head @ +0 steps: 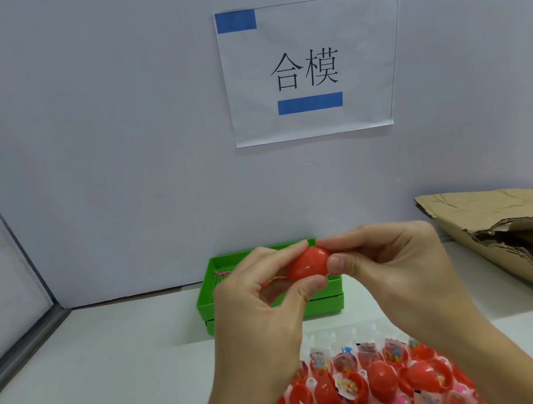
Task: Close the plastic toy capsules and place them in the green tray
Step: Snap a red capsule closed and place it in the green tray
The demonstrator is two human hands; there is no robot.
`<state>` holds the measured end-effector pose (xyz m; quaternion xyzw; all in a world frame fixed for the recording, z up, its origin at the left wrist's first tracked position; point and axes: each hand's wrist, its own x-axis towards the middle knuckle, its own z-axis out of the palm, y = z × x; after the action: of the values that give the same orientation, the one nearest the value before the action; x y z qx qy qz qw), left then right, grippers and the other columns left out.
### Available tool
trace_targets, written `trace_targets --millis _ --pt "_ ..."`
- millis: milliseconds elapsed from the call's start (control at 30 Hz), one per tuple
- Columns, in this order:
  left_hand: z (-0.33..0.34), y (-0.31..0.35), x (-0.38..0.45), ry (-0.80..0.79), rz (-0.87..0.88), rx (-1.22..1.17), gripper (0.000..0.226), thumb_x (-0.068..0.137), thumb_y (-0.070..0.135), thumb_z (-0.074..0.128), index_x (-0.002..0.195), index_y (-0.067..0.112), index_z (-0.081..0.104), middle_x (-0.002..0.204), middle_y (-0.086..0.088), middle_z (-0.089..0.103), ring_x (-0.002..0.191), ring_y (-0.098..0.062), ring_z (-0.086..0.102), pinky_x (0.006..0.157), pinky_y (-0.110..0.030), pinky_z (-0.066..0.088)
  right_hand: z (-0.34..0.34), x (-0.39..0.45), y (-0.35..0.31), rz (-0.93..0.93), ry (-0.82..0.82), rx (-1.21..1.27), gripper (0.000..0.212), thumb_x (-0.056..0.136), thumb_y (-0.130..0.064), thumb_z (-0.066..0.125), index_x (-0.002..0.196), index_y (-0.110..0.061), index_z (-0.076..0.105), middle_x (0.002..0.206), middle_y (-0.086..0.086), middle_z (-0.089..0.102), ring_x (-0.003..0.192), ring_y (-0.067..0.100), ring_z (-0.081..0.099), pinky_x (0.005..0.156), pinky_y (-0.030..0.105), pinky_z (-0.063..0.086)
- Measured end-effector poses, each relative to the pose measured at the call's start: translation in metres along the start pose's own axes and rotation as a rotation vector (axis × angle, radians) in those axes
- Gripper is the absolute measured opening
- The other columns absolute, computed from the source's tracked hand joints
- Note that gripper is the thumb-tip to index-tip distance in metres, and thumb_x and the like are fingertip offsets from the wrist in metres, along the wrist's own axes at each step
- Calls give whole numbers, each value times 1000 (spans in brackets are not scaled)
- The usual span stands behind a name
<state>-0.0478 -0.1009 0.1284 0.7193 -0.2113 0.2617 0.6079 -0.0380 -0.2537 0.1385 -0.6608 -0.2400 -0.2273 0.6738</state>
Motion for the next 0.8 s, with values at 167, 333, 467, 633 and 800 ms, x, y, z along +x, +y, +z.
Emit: trace_targets --millis 167,333,467,633,800 --pt "0 -5 -2 37 47 148 45 72 -8 78 98 30 77 81 11 69 81 -7 68 73 -15 53 1 -1 4 -13 1 -147 41 74 14 75 73 -27 79 70 -4 77 69 12 75 69 18 58" --pt "3 -4 -4 38 139 219 46 76 -22 69 99 16 78 77 4 65 73 6 65 64 -2 48 -2 -2 5 -61 -20 -251 41 76 5 77 77 -36 79 69 -11 76 66 8 74 69 20 59" --pt "3 -6 -4 28 159 261 44 76 -24 67 99 12 78 77 2 64 74 6 65 64 -2 47 -1 -3 6 -77 -18 -314 42 77 3 78 78 -39 78 69 -17 75 65 4 73 65 17 57" --pt "-2 -7 -2 -9 93 242 37 78 -9 74 97 23 79 82 10 67 84 -10 67 73 -18 55 7 -6 6 -26 8 -220 42 75 10 77 77 -32 79 71 -13 76 69 5 74 66 13 56" --pt "-7 -4 0 -70 -23 38 23 84 7 75 100 24 75 93 5 72 91 -11 69 78 -18 55 4 -4 2 102 -58 -34 15 73 -15 79 85 -23 79 84 -4 79 82 11 75 74 16 56"
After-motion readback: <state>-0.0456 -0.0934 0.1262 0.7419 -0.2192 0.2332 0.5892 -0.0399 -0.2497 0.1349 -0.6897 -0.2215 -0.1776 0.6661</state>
